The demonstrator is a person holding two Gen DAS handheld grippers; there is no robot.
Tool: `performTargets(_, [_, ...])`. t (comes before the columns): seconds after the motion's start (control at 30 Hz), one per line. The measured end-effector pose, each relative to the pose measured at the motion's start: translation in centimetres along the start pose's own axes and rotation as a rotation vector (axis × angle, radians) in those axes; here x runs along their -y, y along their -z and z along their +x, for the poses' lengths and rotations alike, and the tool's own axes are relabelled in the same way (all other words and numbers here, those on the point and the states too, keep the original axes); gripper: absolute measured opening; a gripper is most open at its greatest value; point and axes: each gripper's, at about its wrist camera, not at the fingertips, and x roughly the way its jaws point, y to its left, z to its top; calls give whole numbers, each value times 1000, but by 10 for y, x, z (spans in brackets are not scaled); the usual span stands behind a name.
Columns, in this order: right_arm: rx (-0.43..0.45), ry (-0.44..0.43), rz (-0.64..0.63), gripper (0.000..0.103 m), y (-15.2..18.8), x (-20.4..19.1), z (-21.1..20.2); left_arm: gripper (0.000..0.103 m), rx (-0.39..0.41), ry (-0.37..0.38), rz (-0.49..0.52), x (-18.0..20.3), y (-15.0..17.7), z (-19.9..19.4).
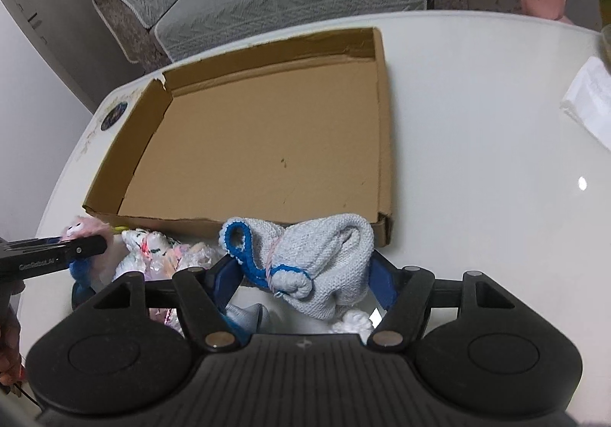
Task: Organize objects
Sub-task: 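Close the left gripper on the pink plush while the right gripper grasps the white sock, then lift the pink plush and white sock over the cardboard box with both grippers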
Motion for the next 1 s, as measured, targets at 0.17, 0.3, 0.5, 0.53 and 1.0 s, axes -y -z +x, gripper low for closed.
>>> performTargets(0.17, [29,-8,-16,65,-5,0,-13,45,29,17,22,4,-5,-19])
performTargets(0.3, [57,-11,-26,65,-15,1,-23,45,59,19,41,7,-12,-34])
performTargets(0.5, [96,-5,-57,65,-38,-3,-34,45,115,24,52,12,-42,-51])
performTargets(0.53, [105,-4,-68,66,-45,-6,-36,45,121,26,62,14,-50,-52])
performTargets(1.0, [79,-68,-187,66,-153,-50,17,45,90,50,135,46,-175,20])
